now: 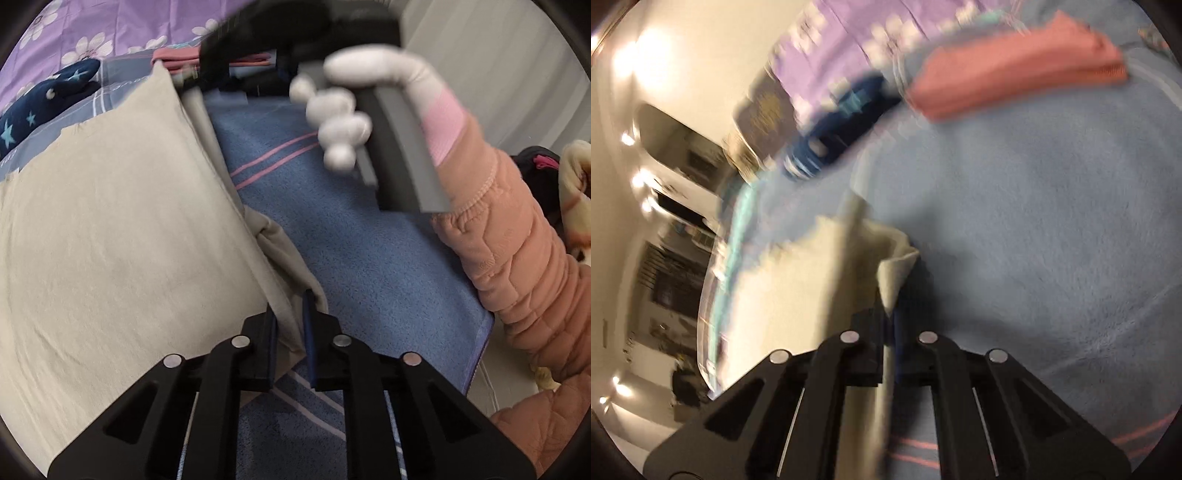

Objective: Fold small clothes

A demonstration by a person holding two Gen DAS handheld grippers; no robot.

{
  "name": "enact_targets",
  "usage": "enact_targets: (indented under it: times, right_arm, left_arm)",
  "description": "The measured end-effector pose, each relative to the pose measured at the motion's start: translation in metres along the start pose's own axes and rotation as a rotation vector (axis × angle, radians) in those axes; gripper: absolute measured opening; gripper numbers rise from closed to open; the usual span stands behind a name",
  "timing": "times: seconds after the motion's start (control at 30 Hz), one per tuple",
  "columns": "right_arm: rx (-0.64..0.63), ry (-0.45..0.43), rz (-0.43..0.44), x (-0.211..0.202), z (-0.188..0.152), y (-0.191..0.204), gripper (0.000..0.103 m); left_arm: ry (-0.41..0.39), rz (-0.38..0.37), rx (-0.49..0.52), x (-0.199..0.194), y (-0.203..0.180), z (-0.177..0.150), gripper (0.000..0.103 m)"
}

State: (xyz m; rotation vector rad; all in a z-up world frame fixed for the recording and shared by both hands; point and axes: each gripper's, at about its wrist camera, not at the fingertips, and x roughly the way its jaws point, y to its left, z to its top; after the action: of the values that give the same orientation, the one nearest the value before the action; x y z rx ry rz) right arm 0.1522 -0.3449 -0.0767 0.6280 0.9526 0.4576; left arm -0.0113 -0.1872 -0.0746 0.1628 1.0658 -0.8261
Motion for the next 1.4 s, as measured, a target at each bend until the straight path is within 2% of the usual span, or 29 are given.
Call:
enact_targets:
  times: [0.03, 0.1, 0.17, 0.27, 0.33, 0.43, 0.53, 0.67, 0.73, 0.8, 0.83, 0.87, 0.9, 0.93, 0.97, 1.03, 1.2, 1.3, 1.4]
  right_arm:
    - [-0.046, -0.051, -0.034, -0.012, 0.001, 0.012, 0.002]
    - [-0.168, -0.127, -0.18, -0.027, 0.0, 0.032, 0.002]
    - [-0.202, -0.112, -0.276, -0.013, 0.0, 0.031, 0.002]
    - [-0.186, -0.055, -0.334, 0.014, -0.002, 0.006, 0.002]
    - [-0.165, -0.073, -0.305, 0.021, -0.005, -0.012, 0.0]
    - [-0.15, -0.088, -0.27, 0.018, -0.005, -0.016, 0.0]
    - [-0.159, -0.148, -0.31, -0.008, -0.004, -0.01, 0.004]
    - [-0.148, -0.152, -0.127, -0.047, -0.02, 0.003, 0.005]
    - [-0.178, -0.127, -0.057, -0.052, -0.032, 0.013, 0.005]
    - [-0.226, -0.078, 0.026, -0.05, -0.046, 0.024, 0.01]
    - [-0.255, -0.043, 0.039, -0.042, -0.052, 0.029, 0.013]
    - [-0.272, -0.017, 0.019, -0.033, -0.056, 0.031, 0.016]
    - [-0.282, 0.024, -0.062, -0.017, -0.061, 0.027, 0.014]
    - [-0.277, 0.05, -0.132, -0.006, -0.065, 0.02, 0.003]
    - [-0.269, 0.062, -0.172, 0.005, -0.069, 0.01, 0.0]
    - [-0.239, 0.034, -0.113, 0.003, -0.069, 0.0, 0.0]
    - [-0.298, 0.023, -0.18, 0.006, -0.075, 0.011, 0.0]
    - [-0.317, 0.017, -0.2, 0.006, -0.078, 0.015, 0.0]
    - [-0.332, 0.013, -0.221, 0.009, -0.08, 0.017, 0.0]
  left_arm:
    - [-0.002, -0.005, 0.017, -0.001, -0.002, -0.001, 0.011]
    - [0.0, -0.006, 0.047, -0.001, -0.008, -0.003, 0.008]
    - [0.007, -0.01, 0.064, 0.002, -0.011, -0.004, 0.008]
    - [0.003, -0.019, 0.064, 0.004, -0.013, -0.004, 0.008]
    - [-0.003, -0.013, 0.076, 0.002, -0.015, -0.005, 0.008]
    - [-0.001, -0.01, 0.083, 0.001, -0.017, -0.007, 0.008]
    - [-0.01, -0.006, 0.088, -0.002, -0.022, -0.01, 0.008]
    - [-0.038, -0.028, 0.066, -0.005, -0.024, -0.01, 0.009]
    - [-0.054, -0.069, 0.065, -0.005, -0.029, -0.008, 0.013]
    - [-0.047, -0.099, 0.081, 0.0, -0.04, -0.004, 0.014]
    - [-0.032, -0.103, 0.1, 0.005, -0.046, -0.006, 0.014]
    - [-0.024, -0.097, 0.112, 0.008, -0.051, -0.008, 0.016]
    - [-0.023, -0.086, 0.122, 0.011, -0.053, -0.009, 0.016]
    - [-0.029, -0.082, 0.125, 0.009, -0.054, -0.012, 0.017]
    - [-0.031, -0.088, 0.116, 0.007, -0.054, -0.014, 0.017]
    - [-0.033, -0.096, 0.088, 0.002, -0.045, -0.015, 0.018]
    - [-0.1, -0.015, 0.027, -0.029, -0.018, -0.031, 0.032]
    - [-0.173, 0.062, -0.066, -0.06, 0.008, -0.046, 0.034]
    - [-0.255, 0.172, -0.199, -0.101, 0.048, -0.074, 0.034]
